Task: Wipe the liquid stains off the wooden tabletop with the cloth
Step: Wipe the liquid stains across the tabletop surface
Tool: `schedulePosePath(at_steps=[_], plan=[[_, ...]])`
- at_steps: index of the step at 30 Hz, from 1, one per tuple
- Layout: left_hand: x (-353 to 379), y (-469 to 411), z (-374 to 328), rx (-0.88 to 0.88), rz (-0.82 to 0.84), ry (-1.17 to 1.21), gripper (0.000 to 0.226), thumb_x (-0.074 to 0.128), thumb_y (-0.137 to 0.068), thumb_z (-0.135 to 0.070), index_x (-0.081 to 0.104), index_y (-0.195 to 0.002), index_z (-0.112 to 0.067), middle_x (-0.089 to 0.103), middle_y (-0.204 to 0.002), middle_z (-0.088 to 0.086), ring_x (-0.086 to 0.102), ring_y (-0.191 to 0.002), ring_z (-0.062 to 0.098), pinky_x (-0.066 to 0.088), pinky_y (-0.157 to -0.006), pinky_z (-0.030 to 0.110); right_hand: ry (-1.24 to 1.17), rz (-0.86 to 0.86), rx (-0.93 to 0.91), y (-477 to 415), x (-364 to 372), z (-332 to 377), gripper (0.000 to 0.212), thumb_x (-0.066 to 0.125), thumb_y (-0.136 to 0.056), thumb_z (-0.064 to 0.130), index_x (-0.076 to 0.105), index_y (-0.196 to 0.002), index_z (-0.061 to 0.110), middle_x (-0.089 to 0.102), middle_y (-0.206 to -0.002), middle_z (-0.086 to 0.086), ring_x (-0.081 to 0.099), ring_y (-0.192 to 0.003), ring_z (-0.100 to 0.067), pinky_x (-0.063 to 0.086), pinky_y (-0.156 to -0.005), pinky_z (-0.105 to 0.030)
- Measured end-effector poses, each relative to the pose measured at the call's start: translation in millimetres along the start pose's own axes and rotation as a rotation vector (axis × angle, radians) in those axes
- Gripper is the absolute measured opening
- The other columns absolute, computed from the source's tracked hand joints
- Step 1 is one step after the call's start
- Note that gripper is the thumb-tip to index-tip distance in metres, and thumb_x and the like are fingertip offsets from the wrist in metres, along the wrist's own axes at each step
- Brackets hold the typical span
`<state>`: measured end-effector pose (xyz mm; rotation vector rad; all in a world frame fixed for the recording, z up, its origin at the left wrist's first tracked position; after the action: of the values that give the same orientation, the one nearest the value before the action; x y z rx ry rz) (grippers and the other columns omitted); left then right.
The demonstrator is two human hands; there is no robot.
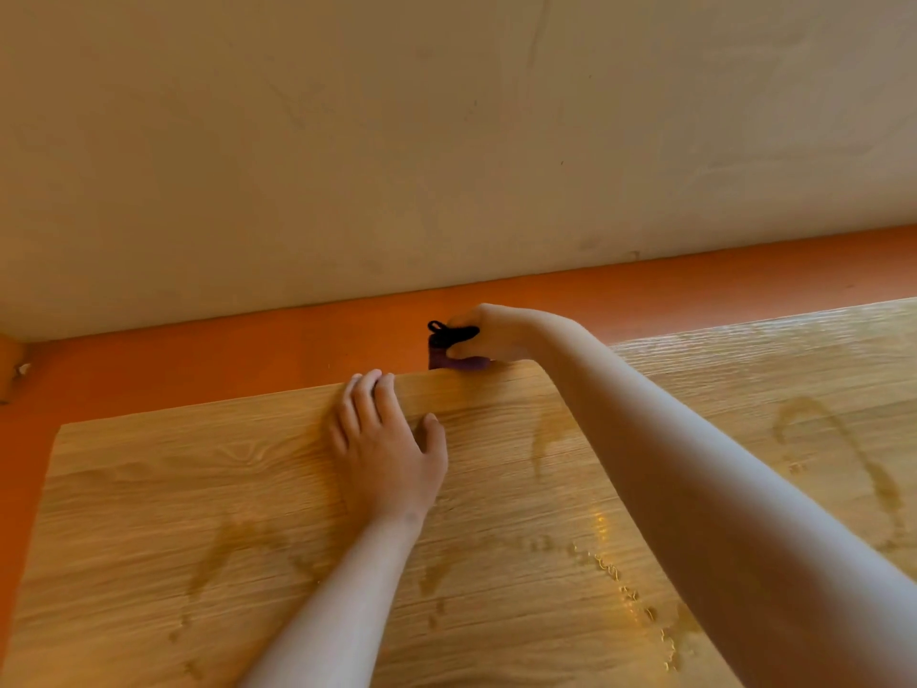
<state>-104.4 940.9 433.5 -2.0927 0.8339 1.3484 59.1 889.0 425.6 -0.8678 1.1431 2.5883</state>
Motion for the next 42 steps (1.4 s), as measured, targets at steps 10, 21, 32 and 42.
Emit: schedulePosePath(at_steps=[10, 21, 32, 42], plan=[[-4.1, -0.9, 1.9, -0.001, -0.052, 0.025, 0.055, 0.045, -0.084, -0.047, 0.052, -0.127, -0.013, 0.050, -0.136, 0.005, 0.036, -0.132, 0.025, 0.027, -0.107, 0.046, -0.107, 0.004, -0.074, 5.1, -9.4, -31.6, 0.007, 0.058, -0.091, 0.029, 0.053, -0.097, 0.031, 0.056, -0.086, 0.009, 0.054, -0.082, -0.016, 0.041, -0.073, -0.031], [-8.1, 0.1, -0.5, -0.055, -0.048, -0.031, 0.059, 0.042, -0.082, -0.057, 0.050, -0.125, -0.016, 0.049, -0.134, 0.004, 0.039, -0.124, 0.026, 0.032, -0.104, 0.045, -0.054, -0.041, 0.064, 87.9, -116.9, -239.5, 0.009, 0.062, -0.089, 0.017, 0.062, -0.087, 0.026, 0.062, -0.087, -0.003, 0.054, -0.080, -0.019, 0.039, -0.071, -0.030], [-10.7, 4.7, -6.6, -0.066, -0.034, -0.116, 0.060, 0.039, -0.084, -0.056, 0.048, -0.126, -0.014, 0.049, -0.133, 0.007, 0.039, -0.123, 0.029, 0.034, -0.103, 0.047, -0.075, -0.004, -0.056, 75.3, -95.2, -196.5, 0.005, 0.060, -0.090, 0.027, 0.061, -0.095, 0.026, 0.061, -0.088, 0.002, 0.054, -0.080, -0.015, 0.039, -0.071, -0.029], [-8.9, 0.4, -21.5, -0.083, -0.003, -0.100, 0.042, 0.057, -0.091, -0.027, 0.051, -0.126, -0.005, 0.049, -0.135, 0.013, 0.039, -0.127, 0.033, 0.030, -0.108, 0.050, -0.039, -0.109, -0.119, 78.8, -87.7, -171.3, 0.011, 0.058, -0.091, 0.026, 0.060, -0.102, 0.024, 0.063, -0.092, 0.002, 0.057, -0.082, -0.017, 0.044, -0.073, -0.031]])
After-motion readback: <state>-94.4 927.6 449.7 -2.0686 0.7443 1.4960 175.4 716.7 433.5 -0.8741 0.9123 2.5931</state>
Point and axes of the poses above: each hand's wrist, its own y-axis away from the middle knuckle, its own x-axis out of the palm, z = x × y, the point moved 9 cm from there along -y, towards the middle knuckle
